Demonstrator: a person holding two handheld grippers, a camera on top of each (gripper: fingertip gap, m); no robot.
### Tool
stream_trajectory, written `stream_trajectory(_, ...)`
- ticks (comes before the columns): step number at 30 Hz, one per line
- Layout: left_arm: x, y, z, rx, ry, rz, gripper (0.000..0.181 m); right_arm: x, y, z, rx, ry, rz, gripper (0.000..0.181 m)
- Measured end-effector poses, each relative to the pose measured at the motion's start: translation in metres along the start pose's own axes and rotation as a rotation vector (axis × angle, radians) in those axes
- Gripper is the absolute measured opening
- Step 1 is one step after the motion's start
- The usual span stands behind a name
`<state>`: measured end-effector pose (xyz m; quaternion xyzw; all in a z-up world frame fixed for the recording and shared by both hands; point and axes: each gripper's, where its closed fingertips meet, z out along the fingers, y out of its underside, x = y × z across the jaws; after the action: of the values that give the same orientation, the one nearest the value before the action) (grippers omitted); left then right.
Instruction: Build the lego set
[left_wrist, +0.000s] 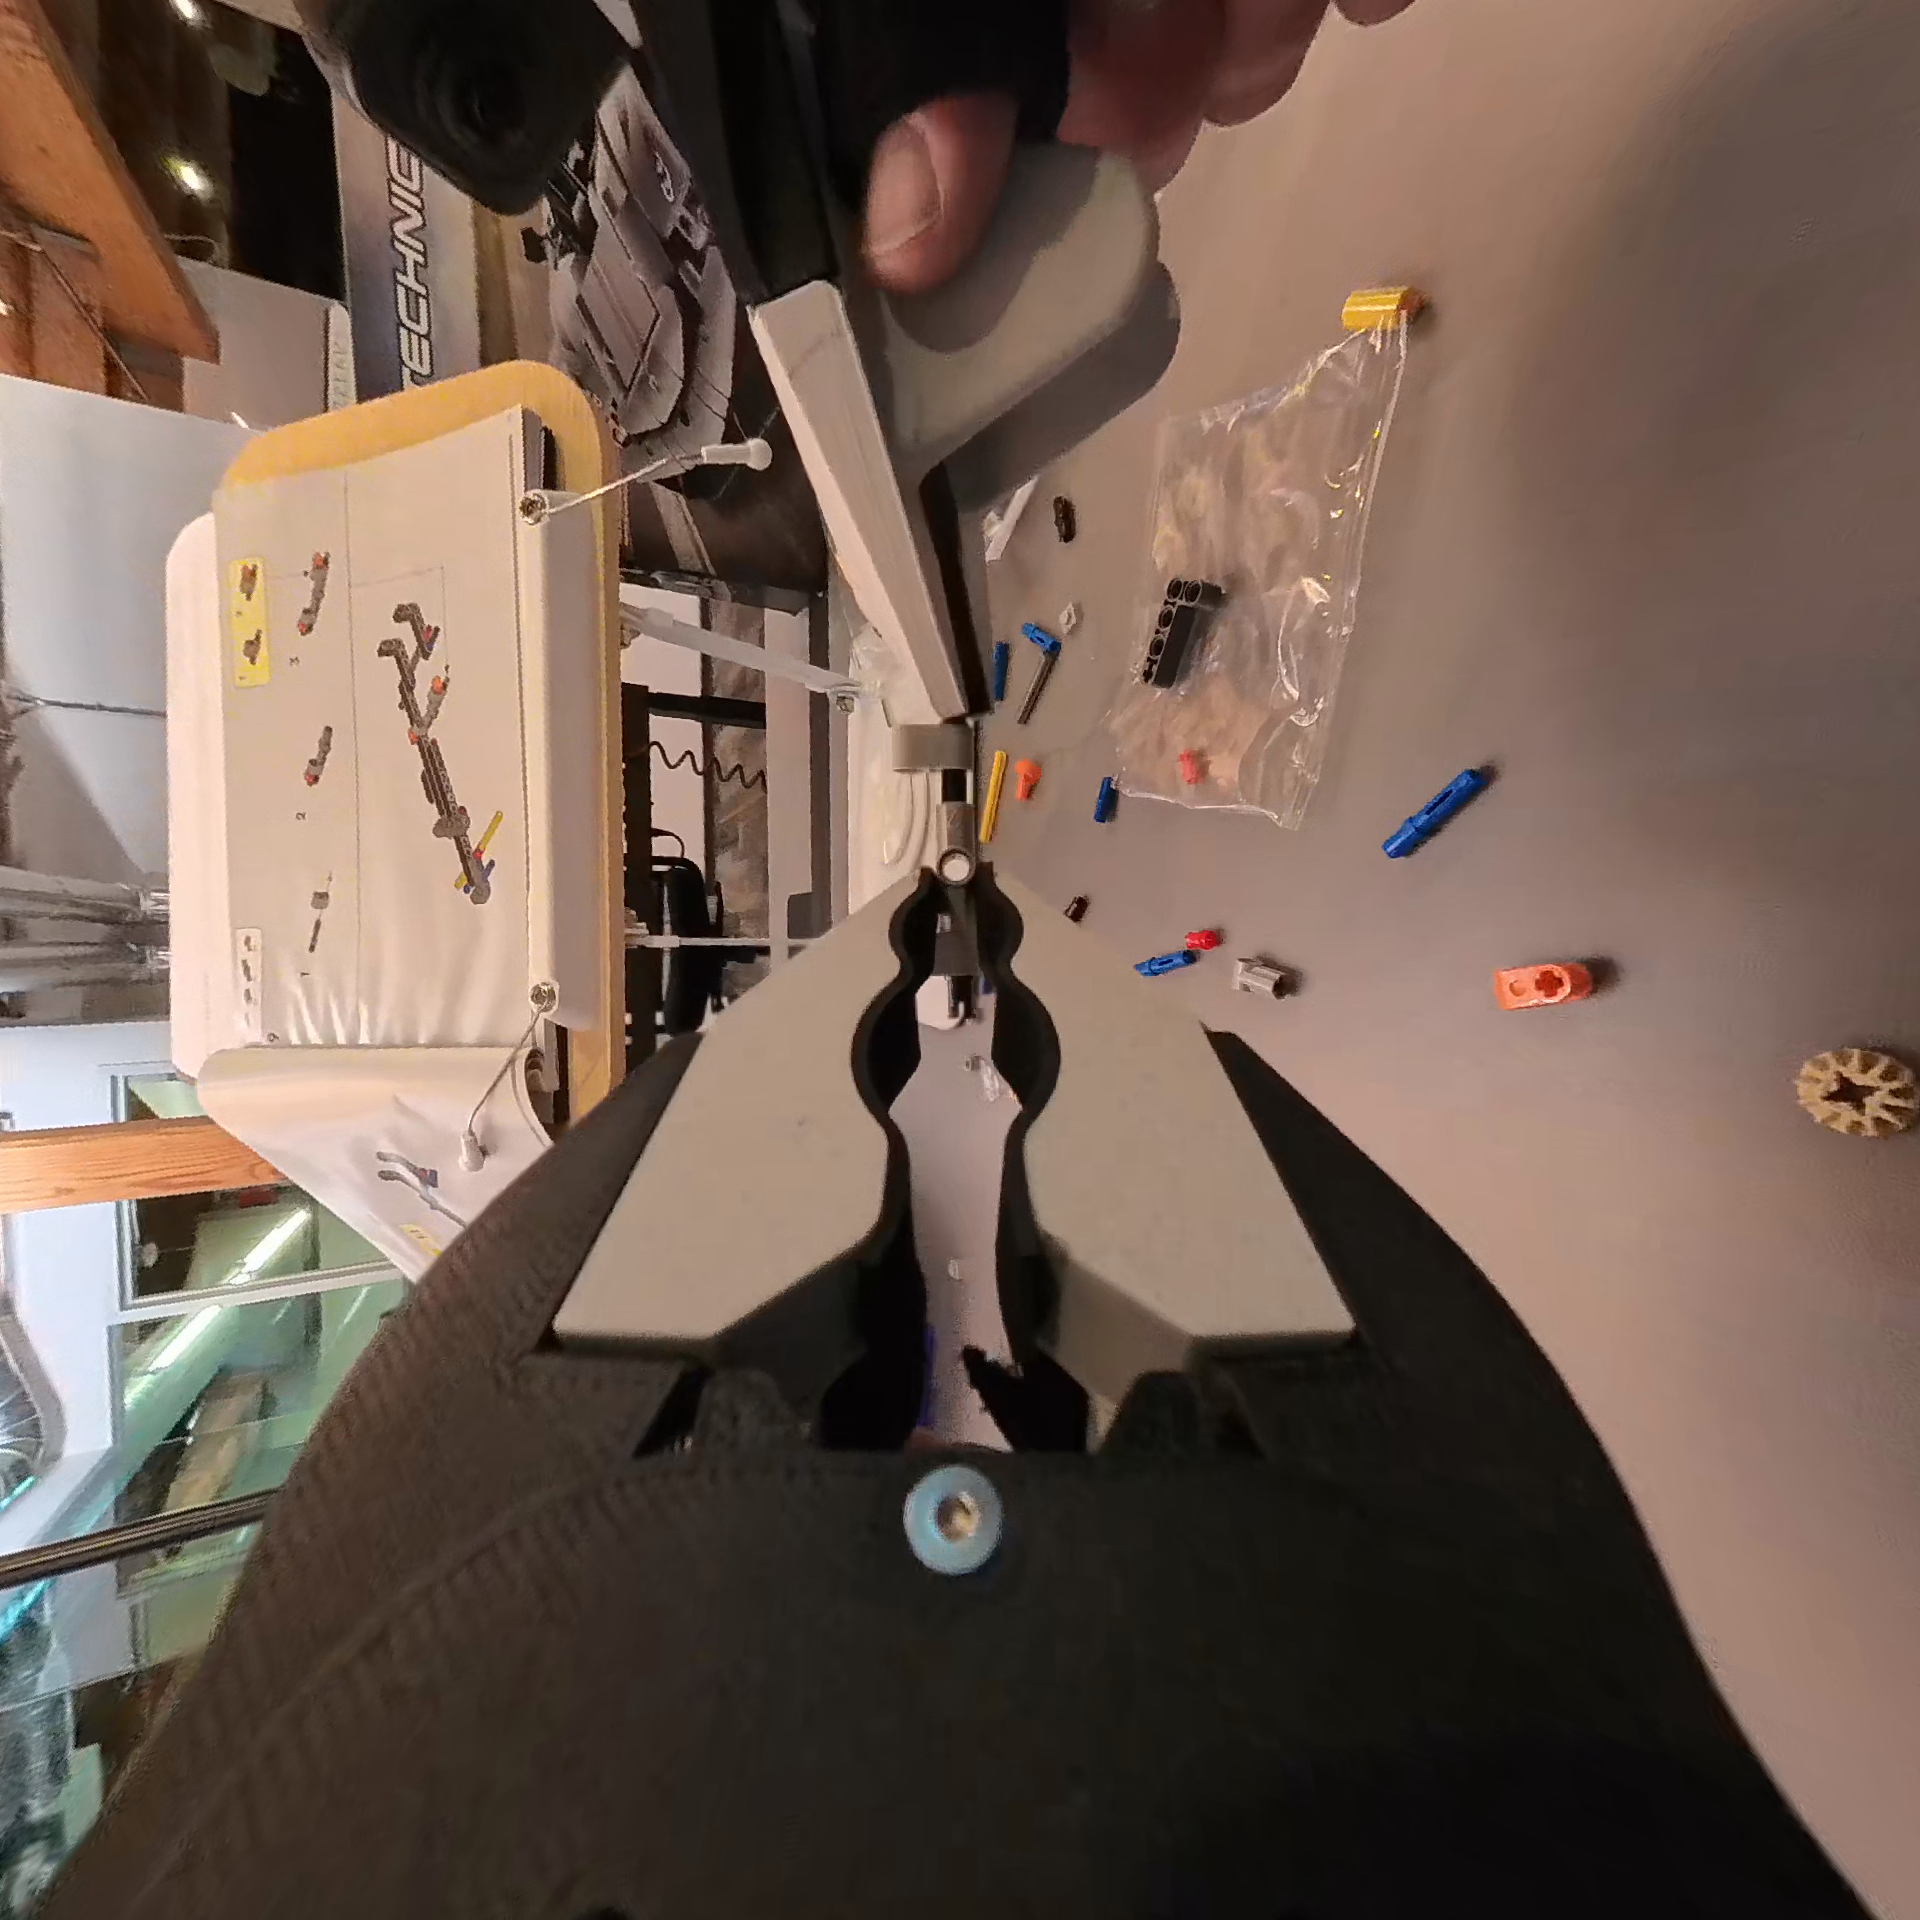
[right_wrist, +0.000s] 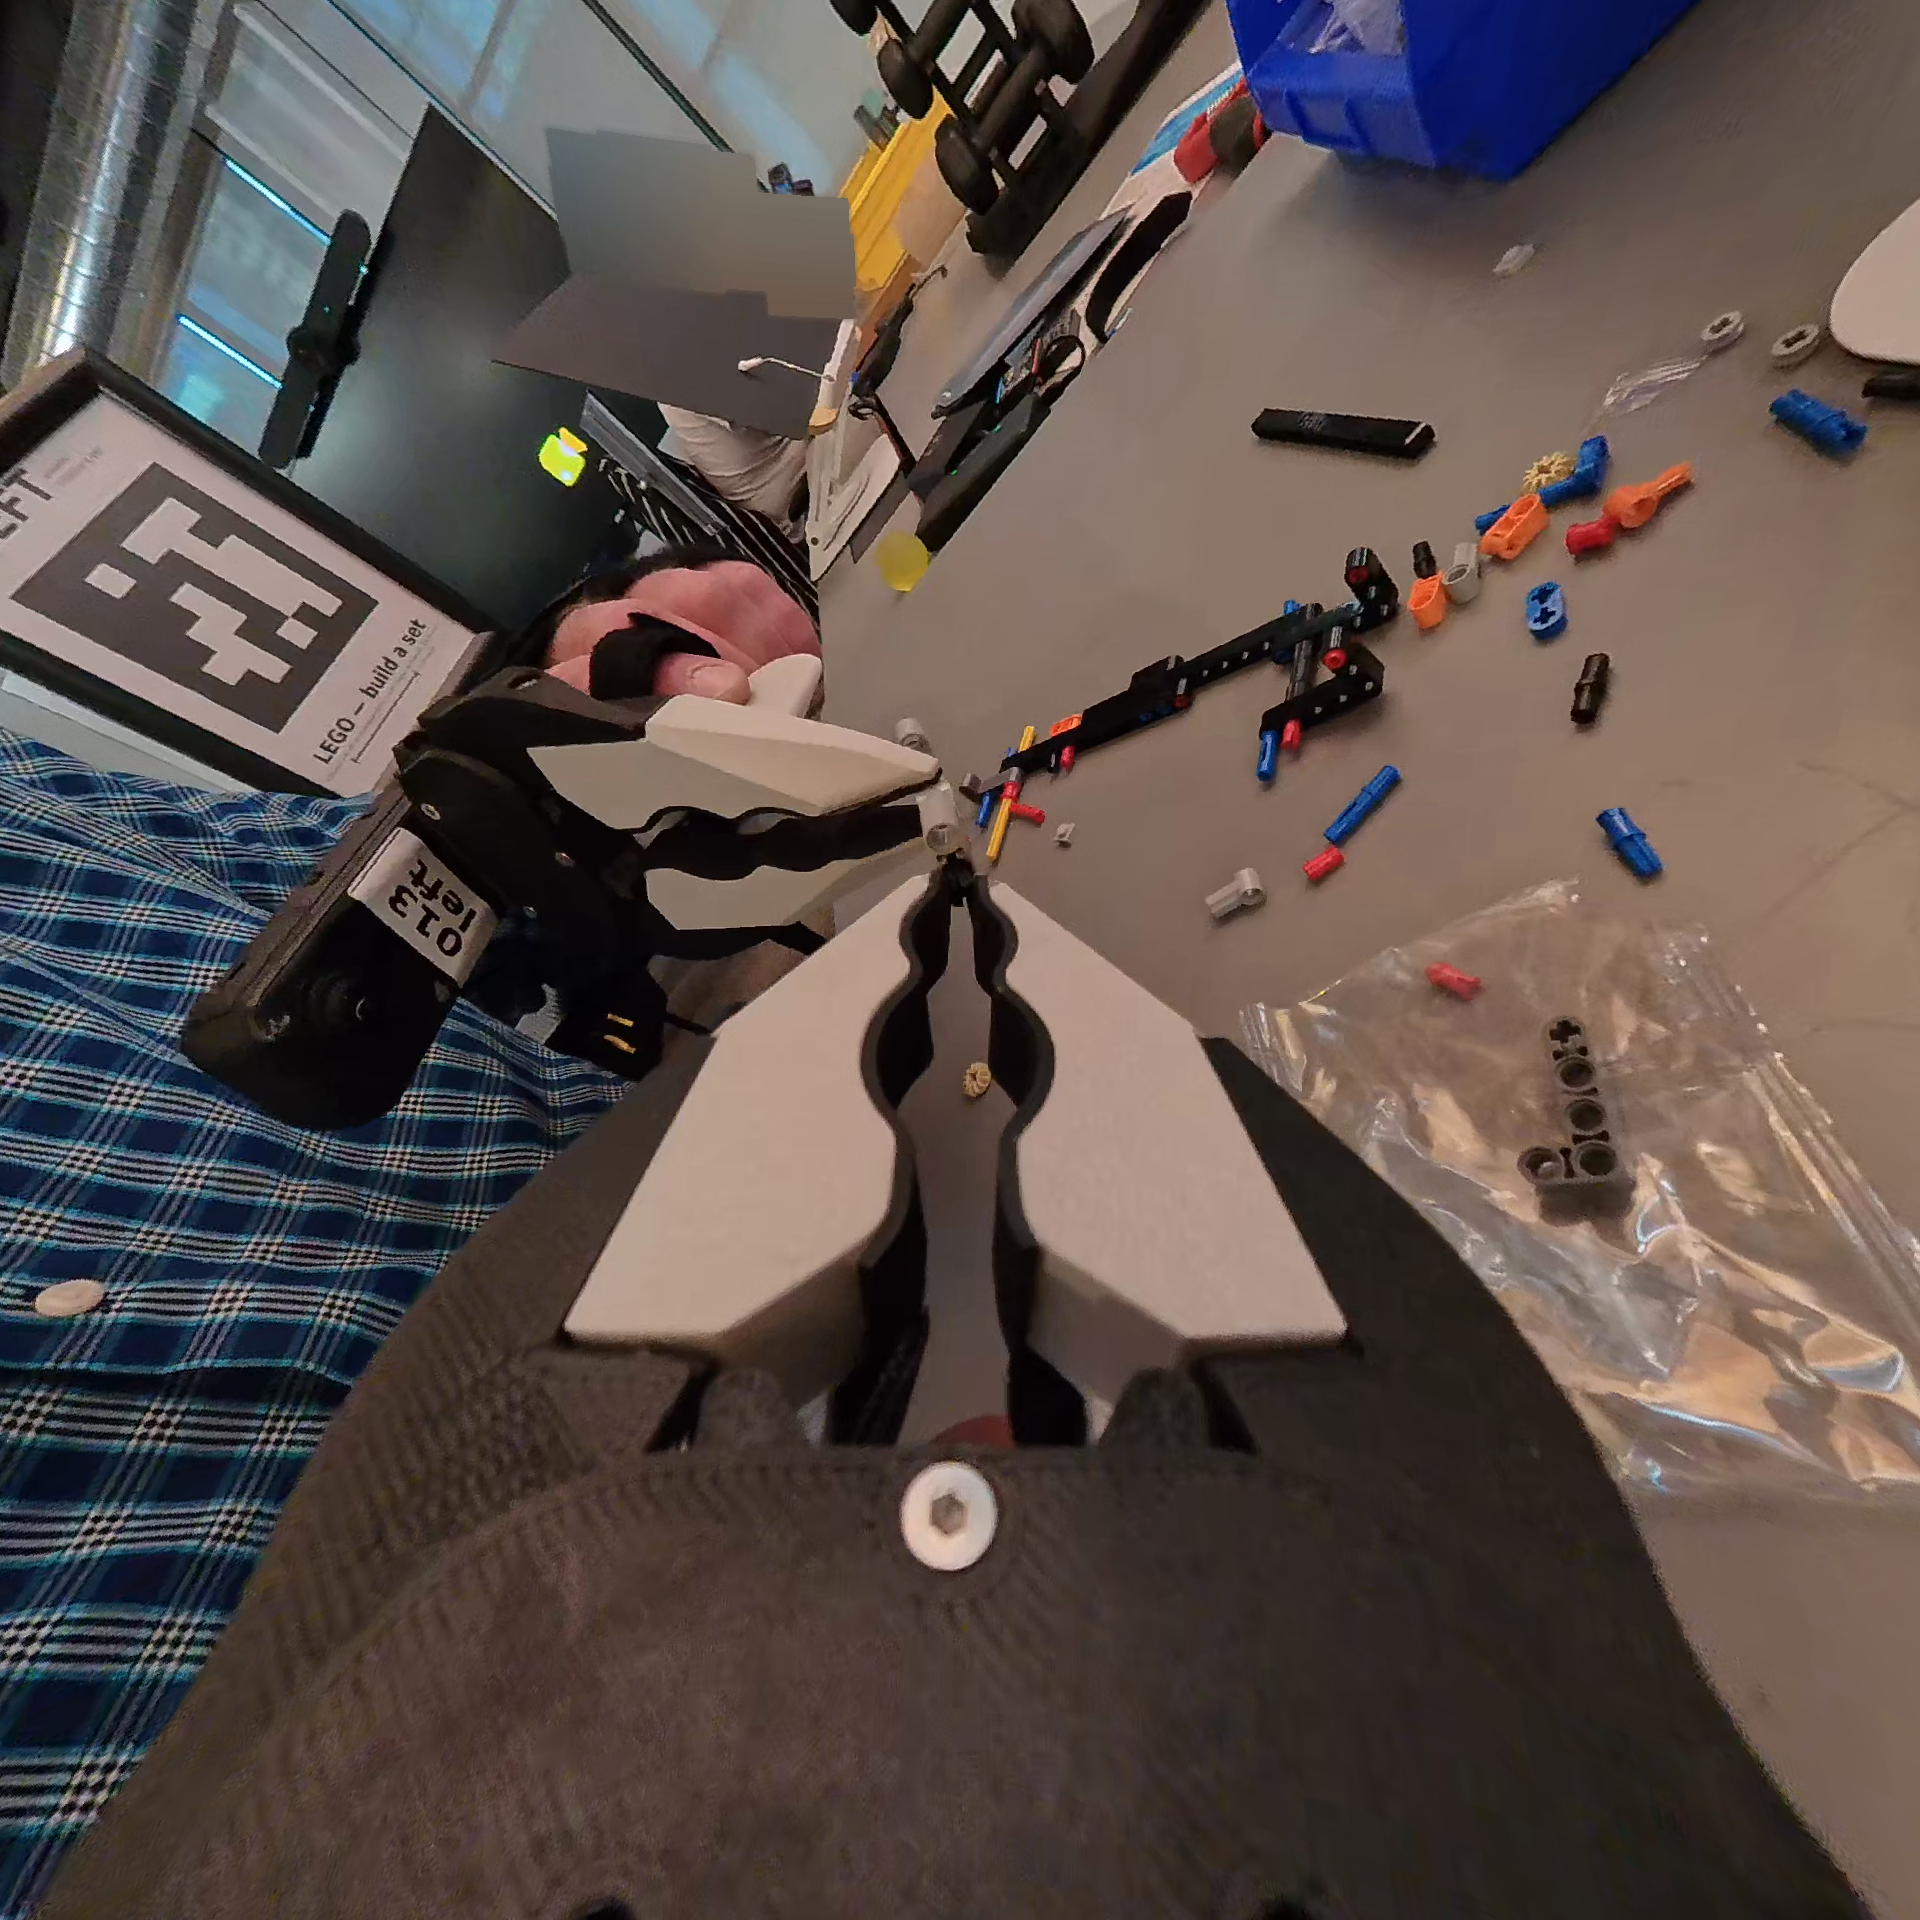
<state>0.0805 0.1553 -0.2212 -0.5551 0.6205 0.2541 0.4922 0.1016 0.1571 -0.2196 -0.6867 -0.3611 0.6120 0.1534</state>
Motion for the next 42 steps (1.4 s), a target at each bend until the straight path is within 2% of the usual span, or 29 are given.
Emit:
stream_trajectory(11, -0.001, -0.005, -0.005, 0.020, -0.003, 0.050, 0.003, -0.005, 0.000, -0.002, -0.080, -0.106, 0.014, 0.002)
stream_trajectory(18, -0.007, -0.006, -0.008, 0.019, -0.031, 0.056, 0.003, -0.009, -0.003, -0.001, -0.069, -0.176, 0.065, 0.002)
stream_trajectory(42, -0.013, -0.008, -0.010, -0.002, -0.069, 0.103, 0.003, -0.014, -0.009, 0.001, -0.084, -0.196, 0.061, 0.002)
